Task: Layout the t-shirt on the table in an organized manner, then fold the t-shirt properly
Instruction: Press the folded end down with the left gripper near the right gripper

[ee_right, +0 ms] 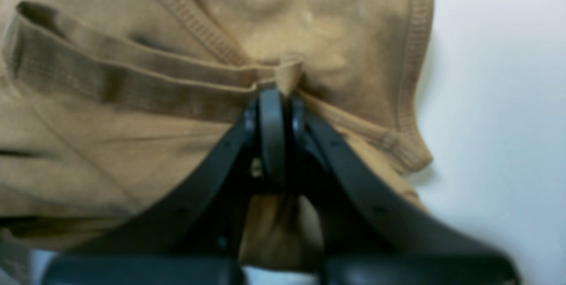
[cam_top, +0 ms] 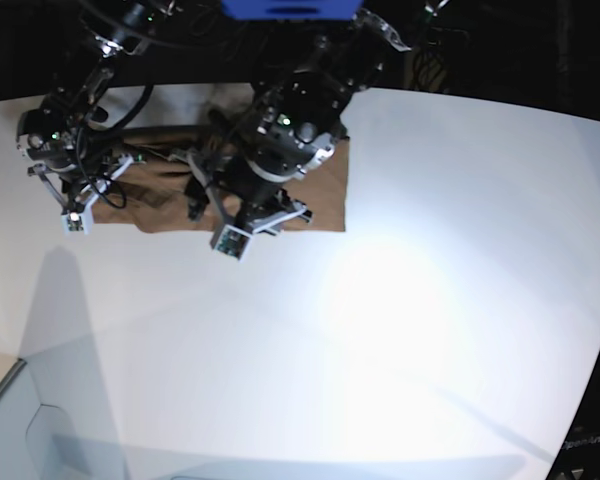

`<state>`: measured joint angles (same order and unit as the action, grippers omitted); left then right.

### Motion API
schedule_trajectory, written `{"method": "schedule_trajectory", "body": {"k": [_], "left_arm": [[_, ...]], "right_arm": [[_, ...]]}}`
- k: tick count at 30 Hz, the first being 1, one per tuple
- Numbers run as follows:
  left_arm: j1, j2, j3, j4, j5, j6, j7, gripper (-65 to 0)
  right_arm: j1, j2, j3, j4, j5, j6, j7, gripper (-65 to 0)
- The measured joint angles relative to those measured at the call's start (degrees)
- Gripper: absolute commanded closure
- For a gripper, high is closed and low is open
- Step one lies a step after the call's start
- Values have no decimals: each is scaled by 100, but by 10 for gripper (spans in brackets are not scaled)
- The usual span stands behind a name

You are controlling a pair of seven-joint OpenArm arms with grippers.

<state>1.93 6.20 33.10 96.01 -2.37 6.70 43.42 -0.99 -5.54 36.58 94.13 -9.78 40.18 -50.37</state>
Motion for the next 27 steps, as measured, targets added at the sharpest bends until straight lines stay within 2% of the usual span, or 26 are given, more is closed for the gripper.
{"method": "schedule_trajectory", "body": {"k": [7, 14, 21, 23, 27], "left_arm": [[-7, 26, 0, -599, 0, 0, 11, -306], [-83, 33, 0, -656, -2, -2, -28, -306], [-332, 17, 494, -1075, -44, -9, -17, -300], [-332, 15, 490, -1121, -37, -7, 7, -242], [-358, 15, 461, -1121, -2, -4, -57, -68]], "right_arm": [[2, 0, 0, 0, -2, 0, 0, 0], [2, -4, 0, 0, -2, 0, 0, 0], [0, -15, 0, 4, -2, 0, 2, 0], [0, -15, 2, 4, -4, 0, 0, 0], [0, -13, 2, 4, -4, 0, 0, 0]]}}
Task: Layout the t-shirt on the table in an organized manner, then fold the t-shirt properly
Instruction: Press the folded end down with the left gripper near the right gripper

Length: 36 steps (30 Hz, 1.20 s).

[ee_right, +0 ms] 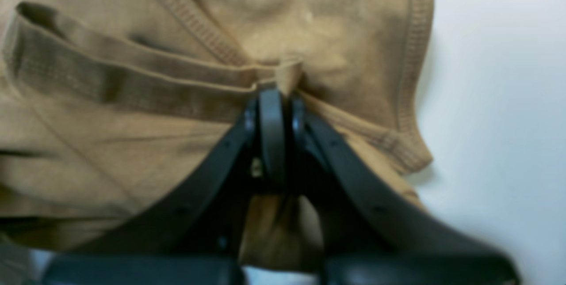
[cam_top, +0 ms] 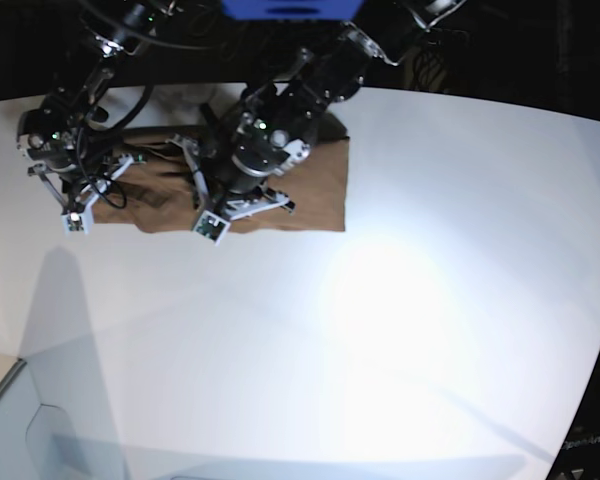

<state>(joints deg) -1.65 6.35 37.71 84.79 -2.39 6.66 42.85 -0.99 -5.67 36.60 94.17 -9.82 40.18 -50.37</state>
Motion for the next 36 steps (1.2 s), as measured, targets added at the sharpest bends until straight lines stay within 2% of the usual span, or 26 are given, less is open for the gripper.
{"method": "schedule_trajectory", "body": {"k": [2, 3, 15, 21, 33, 36], "left_arm": [[2, -4, 0, 0, 0, 0, 4, -2], [2, -2, 0, 0, 0, 2, 2, 0], [-122, -7, -11, 39, -28, 7, 31, -1], [-376, 166, -13, 42, -37, 63, 28, -1], [-584, 166, 28, -332, -2, 44, 4, -1], [-568, 164, 28, -354, -2, 44, 33, -43]], "right_arm": [[2, 0, 0, 0, 2, 0, 0, 0], [2, 0, 0, 0, 2, 0, 0, 0], [20, 0, -2, 0, 0, 0, -20, 0], [20, 11, -2, 0, 2, 2, -17, 0], [20, 11, 0, 0, 0, 2, -17, 0], [20, 11, 0, 0, 0, 0, -17, 0]]}}
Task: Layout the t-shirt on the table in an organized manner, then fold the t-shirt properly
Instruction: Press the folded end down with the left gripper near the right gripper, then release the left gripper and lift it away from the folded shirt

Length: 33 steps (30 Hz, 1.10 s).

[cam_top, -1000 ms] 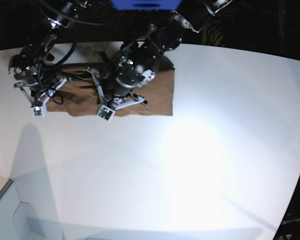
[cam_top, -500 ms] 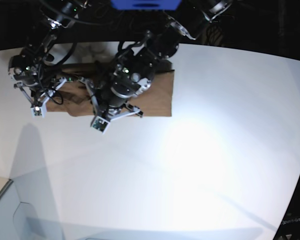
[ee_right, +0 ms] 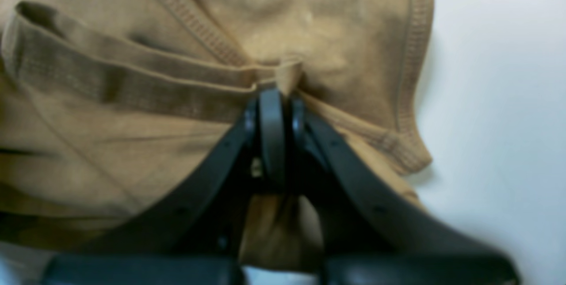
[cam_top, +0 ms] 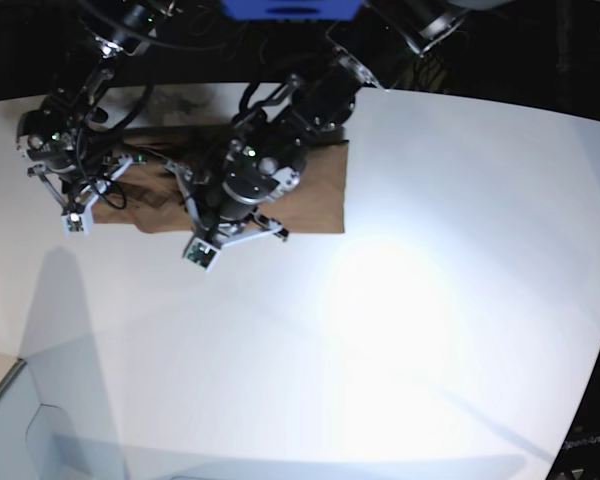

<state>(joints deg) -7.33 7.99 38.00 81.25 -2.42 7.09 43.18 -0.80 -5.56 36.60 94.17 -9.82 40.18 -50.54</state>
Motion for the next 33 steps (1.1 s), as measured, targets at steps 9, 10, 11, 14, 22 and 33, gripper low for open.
{"method": "schedule_trajectory", "body": {"k": [9, 10, 11, 14, 22, 33], "left_arm": [[367, -35, -39, 785, -31, -26, 9, -307], [385, -92, -39, 1102, -37, -9, 26, -307], [407, -173, -48, 1432, -39, -9, -46, -307], [614, -417, -516, 2022, -44, -46, -138, -307], [785, -745, -1604, 761, 0, -24, -22, -307], [824, -704, -1567, 304, -15, -31, -142, -307]], "right_arm": [[13, 0, 13, 2, 0, 2, -2, 0], [13, -2, 4, 20, 2, 2, -4, 0], [11, -7, -2, 70, 0, 2, -50, 0], [-7, -13, -2, 343, -42, 4, -90, -55], [-4, -31, -142, 1213, -37, 4, -105, -326], [-13, 66, 7, 903, -20, 7, -87, -440]]}}
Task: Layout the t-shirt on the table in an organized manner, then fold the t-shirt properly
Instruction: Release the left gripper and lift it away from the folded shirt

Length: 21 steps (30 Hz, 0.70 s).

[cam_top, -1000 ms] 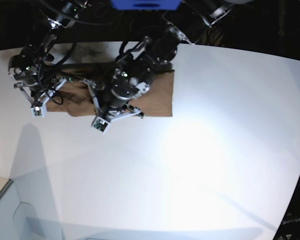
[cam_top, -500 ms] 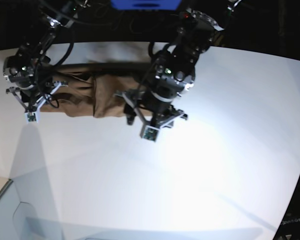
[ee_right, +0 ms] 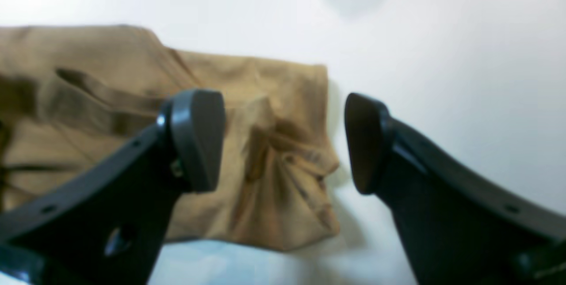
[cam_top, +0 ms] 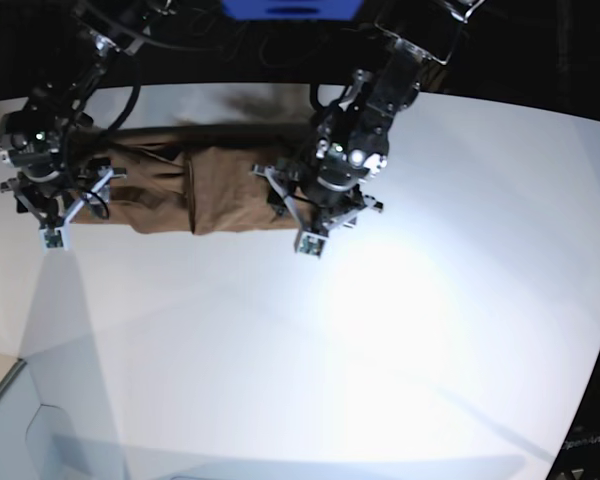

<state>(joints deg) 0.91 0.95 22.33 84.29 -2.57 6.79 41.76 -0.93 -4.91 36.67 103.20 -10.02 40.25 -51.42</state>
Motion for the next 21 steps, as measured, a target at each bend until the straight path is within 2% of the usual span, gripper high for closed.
{"method": "schedule_trajectory", "body": {"k": [4, 9, 21], "left_arm": [[15, 0, -9, 2, -2, -2, 2, -307], [20, 0, -11, 2, 0, -11, 2, -307], [20, 0, -11, 2, -2, -11, 2, -307]], "right_arm": [[192, 11, 487, -452, -79, -2, -37, -449], [525, 275, 905, -1091, 0, -2, 31, -496], [570, 337, 966, -1711, 199, -22, 260, -499]]}}
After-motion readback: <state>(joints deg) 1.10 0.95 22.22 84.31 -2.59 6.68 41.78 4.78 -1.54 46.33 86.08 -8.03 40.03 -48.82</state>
